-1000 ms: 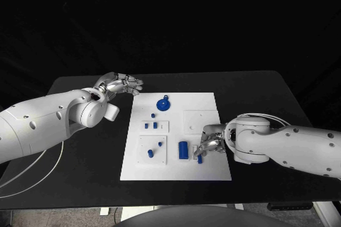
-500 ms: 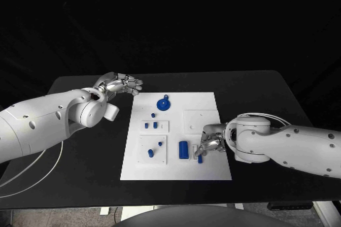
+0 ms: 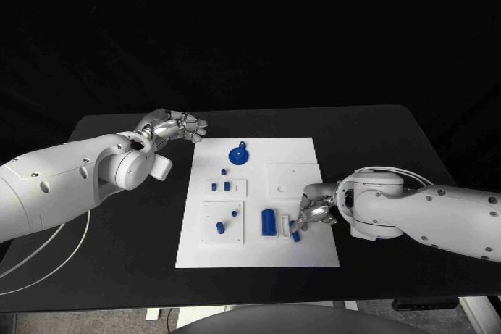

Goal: Assemble the parts on the task board

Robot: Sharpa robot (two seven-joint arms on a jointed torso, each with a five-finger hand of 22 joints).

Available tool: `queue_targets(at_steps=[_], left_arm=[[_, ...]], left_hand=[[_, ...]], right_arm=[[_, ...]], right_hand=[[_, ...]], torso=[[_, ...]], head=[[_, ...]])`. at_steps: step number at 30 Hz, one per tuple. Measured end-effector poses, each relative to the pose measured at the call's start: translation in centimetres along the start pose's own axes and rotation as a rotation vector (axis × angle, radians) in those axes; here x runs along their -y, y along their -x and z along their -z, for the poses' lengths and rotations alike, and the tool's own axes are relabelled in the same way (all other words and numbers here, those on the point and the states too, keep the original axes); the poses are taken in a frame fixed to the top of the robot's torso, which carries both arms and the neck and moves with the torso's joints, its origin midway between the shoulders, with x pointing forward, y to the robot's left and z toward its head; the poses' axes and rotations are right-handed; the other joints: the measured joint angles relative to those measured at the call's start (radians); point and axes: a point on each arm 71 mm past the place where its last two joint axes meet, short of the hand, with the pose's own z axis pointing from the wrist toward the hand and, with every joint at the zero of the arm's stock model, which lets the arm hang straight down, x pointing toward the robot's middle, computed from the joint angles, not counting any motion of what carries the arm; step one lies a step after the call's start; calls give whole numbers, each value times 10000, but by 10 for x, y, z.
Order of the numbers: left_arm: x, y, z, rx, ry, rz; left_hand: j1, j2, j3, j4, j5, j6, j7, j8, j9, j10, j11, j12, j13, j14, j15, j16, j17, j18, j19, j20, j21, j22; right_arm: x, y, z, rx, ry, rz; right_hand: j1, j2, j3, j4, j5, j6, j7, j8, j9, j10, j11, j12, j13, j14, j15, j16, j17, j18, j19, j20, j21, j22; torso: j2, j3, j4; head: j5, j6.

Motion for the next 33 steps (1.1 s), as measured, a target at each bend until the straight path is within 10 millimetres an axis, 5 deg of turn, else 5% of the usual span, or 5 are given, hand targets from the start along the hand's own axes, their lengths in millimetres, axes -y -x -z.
queue_targets(at_steps=[19, 28, 33], left_arm=[[0, 0, 0, -27, 31, -7], [-1, 0, 0, -38, 40, -20], [0, 0, 0, -51, 41, -25]], left_hand=[[0, 0, 0, 0, 0, 0, 0, 0, 0, 0, 0, 0, -2, 0, 0, 0, 18, -1, 0, 0, -40, 7], [0, 0, 1, 0, 0, 0, 0, 0, 0, 0, 0, 0, -3, 0, 0, -36, 17, 0, 0, 0, -40, 6], [0, 0, 0, 0, 0, 0, 0, 0, 0, -31, -31, 0, -3, 0, 0, -39, 26, 0, 0, 0, -40, 7]], right_arm=[[-2, 0, 2, 146, 88, 499], [-10, -2, 4, 366, 25, 1239], [-11, -2, 4, 417, -28, 1544]], right_hand=[[71, -147, 71, -71, -5, 1, -2, -1, -55, -1, 0, -2, -1, 1, 1, 0, -14, 7, -1, 2, 0, 0], [84, -690, 271, 72, 3, 3, -1, 0, 134, -1, 0, -5, -1, 1, 2, 0, -39, 10, -1, 3, 0, 0], [110, -787, 364, 166, 4, 12, 7, 1, 135, -1, 0, -6, 8, 1, 2, 0, -50, 12, -1, 3, 0, 0]], torso=[[-3, 4, -9], [-2, 4, -6], [-2, -5, 0]], head=[[-8, 40], [-35, 17], [-43, 14]])
